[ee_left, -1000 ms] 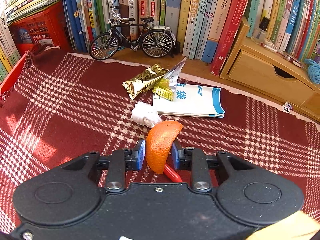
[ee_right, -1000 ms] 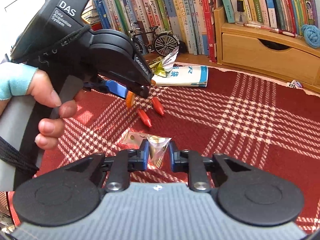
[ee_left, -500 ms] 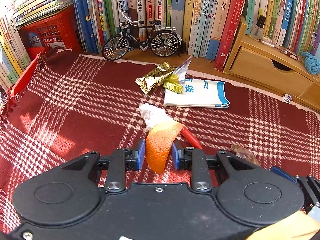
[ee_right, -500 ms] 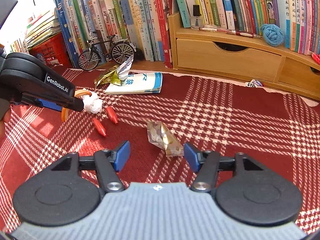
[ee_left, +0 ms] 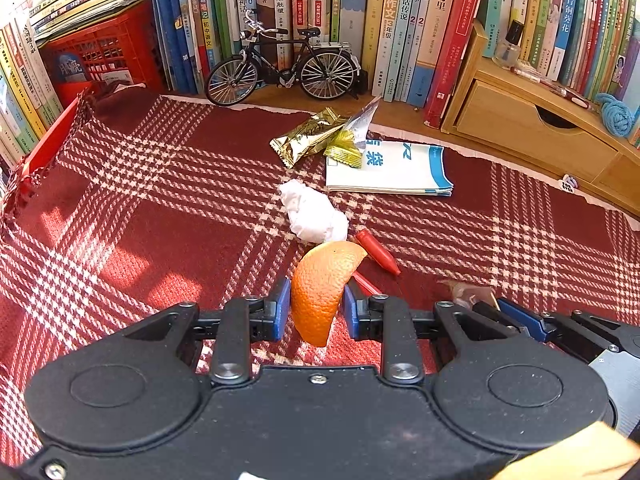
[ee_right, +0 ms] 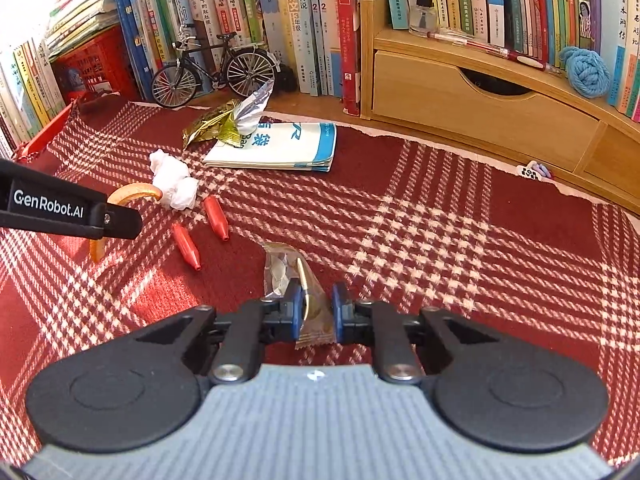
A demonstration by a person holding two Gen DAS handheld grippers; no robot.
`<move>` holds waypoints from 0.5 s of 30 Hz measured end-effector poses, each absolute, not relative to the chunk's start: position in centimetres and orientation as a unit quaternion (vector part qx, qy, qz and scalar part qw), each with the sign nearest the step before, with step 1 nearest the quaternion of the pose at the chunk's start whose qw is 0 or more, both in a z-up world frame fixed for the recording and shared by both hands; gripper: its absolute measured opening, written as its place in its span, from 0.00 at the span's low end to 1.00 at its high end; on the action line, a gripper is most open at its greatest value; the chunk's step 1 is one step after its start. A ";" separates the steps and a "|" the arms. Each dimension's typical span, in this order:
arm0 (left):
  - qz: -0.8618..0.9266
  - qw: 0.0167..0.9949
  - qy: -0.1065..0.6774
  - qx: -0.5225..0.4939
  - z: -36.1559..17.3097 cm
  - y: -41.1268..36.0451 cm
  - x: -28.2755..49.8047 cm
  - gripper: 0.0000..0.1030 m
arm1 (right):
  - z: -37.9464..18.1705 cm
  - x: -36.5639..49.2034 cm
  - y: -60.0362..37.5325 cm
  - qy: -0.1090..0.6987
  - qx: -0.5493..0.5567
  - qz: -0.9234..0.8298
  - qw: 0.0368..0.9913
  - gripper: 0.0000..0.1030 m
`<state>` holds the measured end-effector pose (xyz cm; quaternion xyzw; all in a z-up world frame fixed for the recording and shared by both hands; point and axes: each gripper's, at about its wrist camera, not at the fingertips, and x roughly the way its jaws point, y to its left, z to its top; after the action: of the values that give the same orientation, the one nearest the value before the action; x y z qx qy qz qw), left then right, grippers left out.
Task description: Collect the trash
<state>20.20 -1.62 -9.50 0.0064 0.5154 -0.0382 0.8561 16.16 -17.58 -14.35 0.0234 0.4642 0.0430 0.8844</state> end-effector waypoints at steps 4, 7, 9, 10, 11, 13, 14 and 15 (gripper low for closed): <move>-0.040 0.857 0.513 0.002 -8.8 -1.5 19.1 0.25 | -13.3 15.5 -17.9 0.459 0.034 0.041 0.887 0.10; -0.042 0.859 0.510 0.003 -7.9 -1.3 17.9 0.25 | -12.3 14.8 -18.2 0.455 0.046 0.036 0.889 0.07; -0.044 0.861 0.506 0.006 -7.1 -1.2 16.9 0.25 | -11.6 14.2 -18.4 0.449 0.053 0.030 0.891 0.06; -0.046 0.863 0.504 0.007 -6.8 -1.1 16.4 0.25 | -11.3 13.8 -18.5 0.447 0.058 0.027 0.892 0.06; -0.047 0.864 0.501 0.008 -6.4 -1.0 15.8 0.25 | -11.0 13.4 -18.8 0.446 0.067 0.023 0.892 0.05; -0.050 0.866 0.498 0.010 -5.9 -0.7 14.6 0.25 | -10.5 12.6 -19.1 0.446 0.084 0.015 0.891 0.05; -0.052 0.867 0.496 0.011 -5.6 -0.6 13.9 0.25 | -10.2 12.2 -19.3 0.445 0.093 0.011 0.890 0.05; -0.054 0.867 0.495 0.012 -5.3 -0.4 13.2 0.25 | -10.0 11.8 -19.3 0.444 0.098 0.007 0.890 0.05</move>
<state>13.20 -0.41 -5.33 0.0125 0.4950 -0.0544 0.8671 11.78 -19.32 -10.01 0.0983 0.4444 0.0069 0.8904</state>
